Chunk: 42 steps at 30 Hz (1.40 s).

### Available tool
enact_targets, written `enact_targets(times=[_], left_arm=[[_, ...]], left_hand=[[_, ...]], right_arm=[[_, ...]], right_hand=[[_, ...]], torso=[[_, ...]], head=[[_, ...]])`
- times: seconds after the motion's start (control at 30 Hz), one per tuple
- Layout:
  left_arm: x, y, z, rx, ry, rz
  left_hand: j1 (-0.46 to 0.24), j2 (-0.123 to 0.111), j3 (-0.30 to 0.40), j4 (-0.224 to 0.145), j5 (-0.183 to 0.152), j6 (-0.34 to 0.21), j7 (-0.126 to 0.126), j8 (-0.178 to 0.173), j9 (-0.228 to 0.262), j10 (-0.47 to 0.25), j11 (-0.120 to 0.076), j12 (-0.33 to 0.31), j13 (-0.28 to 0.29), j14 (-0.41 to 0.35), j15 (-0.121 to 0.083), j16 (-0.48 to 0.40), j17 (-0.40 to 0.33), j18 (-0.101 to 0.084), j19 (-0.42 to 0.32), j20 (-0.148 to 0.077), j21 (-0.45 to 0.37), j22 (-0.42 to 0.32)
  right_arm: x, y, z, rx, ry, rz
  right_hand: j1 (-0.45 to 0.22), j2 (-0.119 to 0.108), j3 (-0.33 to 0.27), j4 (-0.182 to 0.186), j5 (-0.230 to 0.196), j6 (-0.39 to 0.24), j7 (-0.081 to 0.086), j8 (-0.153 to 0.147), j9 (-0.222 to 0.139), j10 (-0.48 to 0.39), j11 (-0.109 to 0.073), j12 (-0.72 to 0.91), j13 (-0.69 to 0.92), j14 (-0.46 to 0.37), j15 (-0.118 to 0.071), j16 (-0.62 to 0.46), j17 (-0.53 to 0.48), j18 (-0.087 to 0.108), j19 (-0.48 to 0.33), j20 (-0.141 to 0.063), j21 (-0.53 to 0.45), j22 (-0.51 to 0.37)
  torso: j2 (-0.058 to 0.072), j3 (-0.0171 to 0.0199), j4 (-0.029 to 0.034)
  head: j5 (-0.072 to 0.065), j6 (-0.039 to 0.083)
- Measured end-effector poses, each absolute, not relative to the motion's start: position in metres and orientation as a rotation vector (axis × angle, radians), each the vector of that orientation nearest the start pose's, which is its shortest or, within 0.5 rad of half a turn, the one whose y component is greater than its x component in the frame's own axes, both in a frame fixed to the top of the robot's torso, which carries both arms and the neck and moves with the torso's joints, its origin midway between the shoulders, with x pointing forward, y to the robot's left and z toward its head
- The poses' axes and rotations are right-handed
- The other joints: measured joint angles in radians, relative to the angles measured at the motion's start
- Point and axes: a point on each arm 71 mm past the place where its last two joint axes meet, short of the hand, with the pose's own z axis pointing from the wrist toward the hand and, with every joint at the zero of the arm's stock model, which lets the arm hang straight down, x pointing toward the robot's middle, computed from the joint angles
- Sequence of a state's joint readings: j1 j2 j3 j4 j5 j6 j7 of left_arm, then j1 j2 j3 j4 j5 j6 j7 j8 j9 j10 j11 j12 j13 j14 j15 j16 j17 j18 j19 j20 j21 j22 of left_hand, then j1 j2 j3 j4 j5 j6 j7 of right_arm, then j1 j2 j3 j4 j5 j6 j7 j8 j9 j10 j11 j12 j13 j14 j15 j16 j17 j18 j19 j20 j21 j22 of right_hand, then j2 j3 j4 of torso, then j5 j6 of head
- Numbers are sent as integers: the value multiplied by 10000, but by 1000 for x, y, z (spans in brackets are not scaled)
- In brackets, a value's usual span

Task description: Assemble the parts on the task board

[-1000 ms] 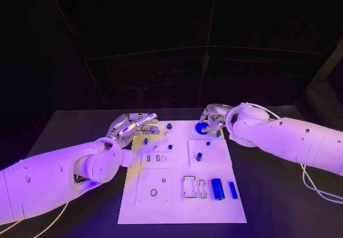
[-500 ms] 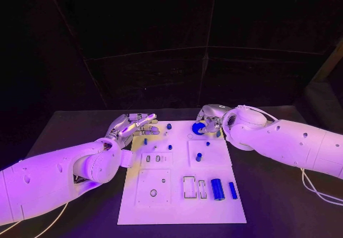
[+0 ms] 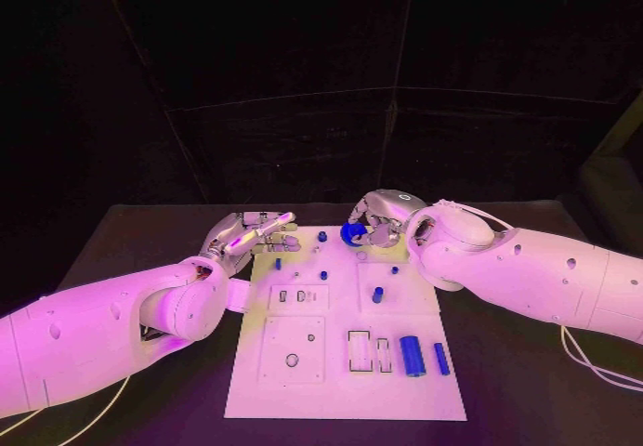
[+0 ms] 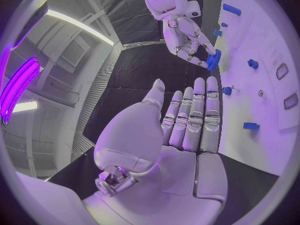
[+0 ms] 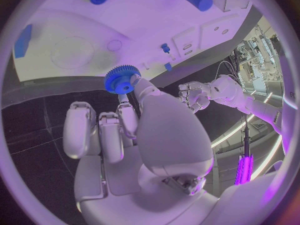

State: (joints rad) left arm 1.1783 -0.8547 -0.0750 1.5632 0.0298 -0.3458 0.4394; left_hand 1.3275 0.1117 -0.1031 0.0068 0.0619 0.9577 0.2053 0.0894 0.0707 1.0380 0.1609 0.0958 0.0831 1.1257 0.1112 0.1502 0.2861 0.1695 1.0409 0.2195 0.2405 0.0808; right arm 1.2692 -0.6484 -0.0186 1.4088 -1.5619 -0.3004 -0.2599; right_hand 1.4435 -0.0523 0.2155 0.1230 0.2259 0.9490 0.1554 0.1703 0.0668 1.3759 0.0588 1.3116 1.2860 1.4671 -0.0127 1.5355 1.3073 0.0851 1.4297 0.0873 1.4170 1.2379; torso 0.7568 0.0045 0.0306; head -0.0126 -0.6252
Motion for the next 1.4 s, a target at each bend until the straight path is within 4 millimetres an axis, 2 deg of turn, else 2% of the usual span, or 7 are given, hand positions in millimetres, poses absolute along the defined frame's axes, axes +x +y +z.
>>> enact_targets(times=[0.23, 0.6, 1.13, 1.4], left_arm=[[475, 212, -197, -11597, 14080, -15312], [477, 219, -197, -11645, 13960, -15138], [478, 220, -197, -11687, 13921, -15127], [478, 219, -197, -11694, 13925, -15144]], left_hand=[[10, -10, 0, 0, 0, 0, 0, 0, 0, 0, 0, 0, 0, 0, 0, 0, -1, 0, 0, 0, 0, 0], [43, -43, 27, -27, 0, 0, 0, 0, 0, 0, 0, 0, -7, 0, 0, 0, -2, 0, 0, 0, 0, 0], [43, -43, 27, -27, 0, 0, 0, 0, 0, 0, 0, 0, -6, 0, 0, 0, 9, 1, 0, 0, 0, -1], [43, -43, 27, -27, 0, 0, 0, 0, 0, 0, 0, 0, -5, 0, 0, 0, 9, 0, 0, 0, 0, 0]], right_arm=[[516, -112, -147, -2295, 15520, 5846], [516, -86, -169, -2447, 15764, 6090], [520, -70, -179, -2545, 15856, 6031], [522, -66, -181, -2581, 15903, 5923]], right_hand=[[-10, -11, 1, -2, -2, 66, -30, -18, 0, 0, 0, 0, 10, 0, 0, 0, 4, 0, 0, 0, 0, 0], [-6, -15, 89, -31, -27, 68, -33, 5, 0, 35, -36, 0, 9, 0, 0, 0, 7, 1, -1, 0, 0, 21], [-6, -18, 89, -32, -52, 66, -36, -2, 0, 34, -35, 0, 19, 0, 1, 0, 5, 1, -1, 1, 3, 21], [-124, -136, 143, -86, -86, 66, -40, -3, 2, 34, -35, 0, 18, -1, 0, 0, 4, 1, 35, -35, 38, 41]], torso=[[1, 5, 1], [9, 7, -18], [12, 24, -37], [12, 23, -38]], head=[[63, -34], [126, -79], [221, -107], [240, -133]])
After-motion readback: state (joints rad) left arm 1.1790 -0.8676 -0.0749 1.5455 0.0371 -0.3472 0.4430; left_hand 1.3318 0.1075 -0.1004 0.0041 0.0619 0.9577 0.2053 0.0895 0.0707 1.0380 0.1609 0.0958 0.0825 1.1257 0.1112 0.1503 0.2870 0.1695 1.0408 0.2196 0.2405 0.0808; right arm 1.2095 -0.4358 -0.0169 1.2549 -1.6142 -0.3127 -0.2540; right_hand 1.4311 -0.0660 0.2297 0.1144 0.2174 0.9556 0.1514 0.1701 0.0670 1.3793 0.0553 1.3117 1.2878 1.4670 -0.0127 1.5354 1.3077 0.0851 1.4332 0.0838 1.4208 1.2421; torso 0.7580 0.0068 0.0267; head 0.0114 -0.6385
